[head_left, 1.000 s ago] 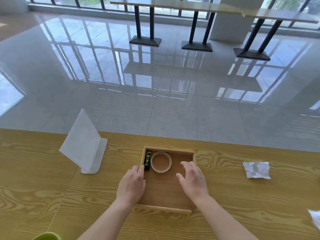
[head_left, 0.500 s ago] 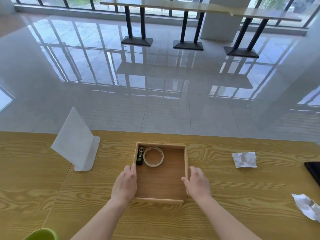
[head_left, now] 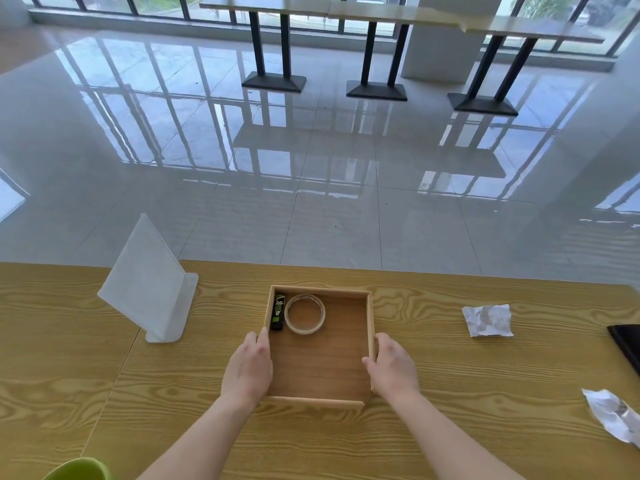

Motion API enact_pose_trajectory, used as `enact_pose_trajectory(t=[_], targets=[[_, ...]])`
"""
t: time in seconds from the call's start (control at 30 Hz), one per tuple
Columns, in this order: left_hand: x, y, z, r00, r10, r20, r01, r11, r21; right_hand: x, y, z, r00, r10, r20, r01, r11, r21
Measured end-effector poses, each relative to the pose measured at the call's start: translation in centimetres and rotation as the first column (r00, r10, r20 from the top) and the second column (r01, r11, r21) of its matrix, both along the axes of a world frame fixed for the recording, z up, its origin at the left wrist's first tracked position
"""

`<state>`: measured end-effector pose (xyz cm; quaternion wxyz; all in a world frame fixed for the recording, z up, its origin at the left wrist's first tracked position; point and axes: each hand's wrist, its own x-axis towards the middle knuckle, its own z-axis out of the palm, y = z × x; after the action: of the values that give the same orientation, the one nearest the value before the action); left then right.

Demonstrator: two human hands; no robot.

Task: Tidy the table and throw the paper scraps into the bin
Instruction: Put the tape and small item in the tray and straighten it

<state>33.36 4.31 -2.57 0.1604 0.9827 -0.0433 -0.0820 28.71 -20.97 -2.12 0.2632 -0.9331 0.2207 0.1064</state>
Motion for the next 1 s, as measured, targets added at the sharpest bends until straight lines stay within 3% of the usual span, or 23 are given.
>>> enact_pose_trajectory(t=[0.6,1.0], targets=[[1.5,4.7,0.3,0.99,0.141,0.01,-0.14,0.987,-0.073,4.4,4.6,-0.3,0.995,0.092,0.048,-0.092,0.996,-0.002],[2.2,10.0,0.4,0.896,0.441,-0.044,-0.434,0.853,-0.289,8.4,10.7,-0.5,0.985,0.156,0.08,-0.16,0.986,0.04]])
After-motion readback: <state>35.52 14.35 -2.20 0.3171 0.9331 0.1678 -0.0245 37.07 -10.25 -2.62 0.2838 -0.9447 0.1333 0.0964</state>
